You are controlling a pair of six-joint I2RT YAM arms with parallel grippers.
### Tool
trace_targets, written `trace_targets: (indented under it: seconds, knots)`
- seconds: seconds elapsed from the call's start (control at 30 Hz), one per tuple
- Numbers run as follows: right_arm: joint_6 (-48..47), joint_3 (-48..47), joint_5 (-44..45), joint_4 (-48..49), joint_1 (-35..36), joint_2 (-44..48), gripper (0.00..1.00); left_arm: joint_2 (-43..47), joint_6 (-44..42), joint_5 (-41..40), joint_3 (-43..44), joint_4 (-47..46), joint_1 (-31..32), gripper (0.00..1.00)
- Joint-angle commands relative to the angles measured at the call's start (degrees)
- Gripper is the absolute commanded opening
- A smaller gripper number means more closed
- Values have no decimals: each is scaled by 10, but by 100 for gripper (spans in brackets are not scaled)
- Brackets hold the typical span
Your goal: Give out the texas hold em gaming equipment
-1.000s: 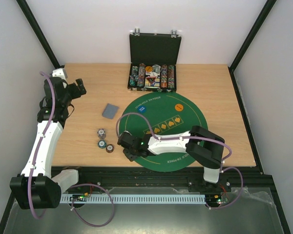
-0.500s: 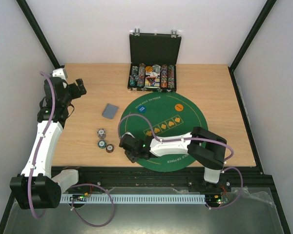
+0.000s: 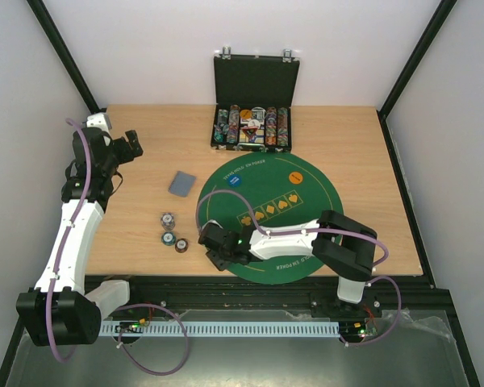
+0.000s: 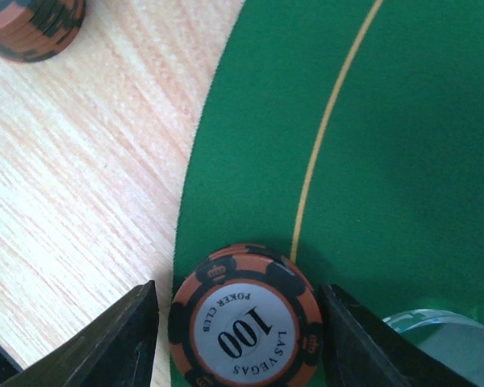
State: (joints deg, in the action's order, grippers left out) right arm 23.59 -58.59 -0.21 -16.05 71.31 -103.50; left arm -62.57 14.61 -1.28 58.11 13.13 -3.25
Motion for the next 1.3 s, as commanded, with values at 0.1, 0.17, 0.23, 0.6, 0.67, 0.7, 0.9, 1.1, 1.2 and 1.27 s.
trace_targets:
  seconds: [0.1,0.17,0.23,0.6,0.67,0.7,0.9,1.1,1.2,1.27]
  knots:
    - [-11,4,-8,-6,5,19,61,-4,5,3,-5,-11,-2,99]
    - [-19,-4,-10,-3,6,23,62,-4,5,3,-6,-11,-2,99]
    - [-29,-18,-10,-2,5,23,64,-4,5,5,-5,-11,-2,99]
    - [-92,-132,22,-20,4,-28,77,-4,5,6,-5,-11,-2,100]
    - [-98,-143,8,-12,4,-46,78,-3,5,7,-5,-11,-2,100]
    - [-100,-147,2,-8,4,-53,78,-2,5,6,-5,-11,-2,100]
    - [-113,-174,-43,22,4,-85,84,-4,5,9,-5,-12,-2,100]
    - [-124,-195,-57,28,4,-112,85,-4,5,10,-5,-12,-1,99]
    - [-129,-206,-53,24,4,-129,82,-5,5,10,-5,-11,-2,100]
    - [-132,-213,-50,21,4,-138,79,-5,5,10,-5,-11,-2,99]
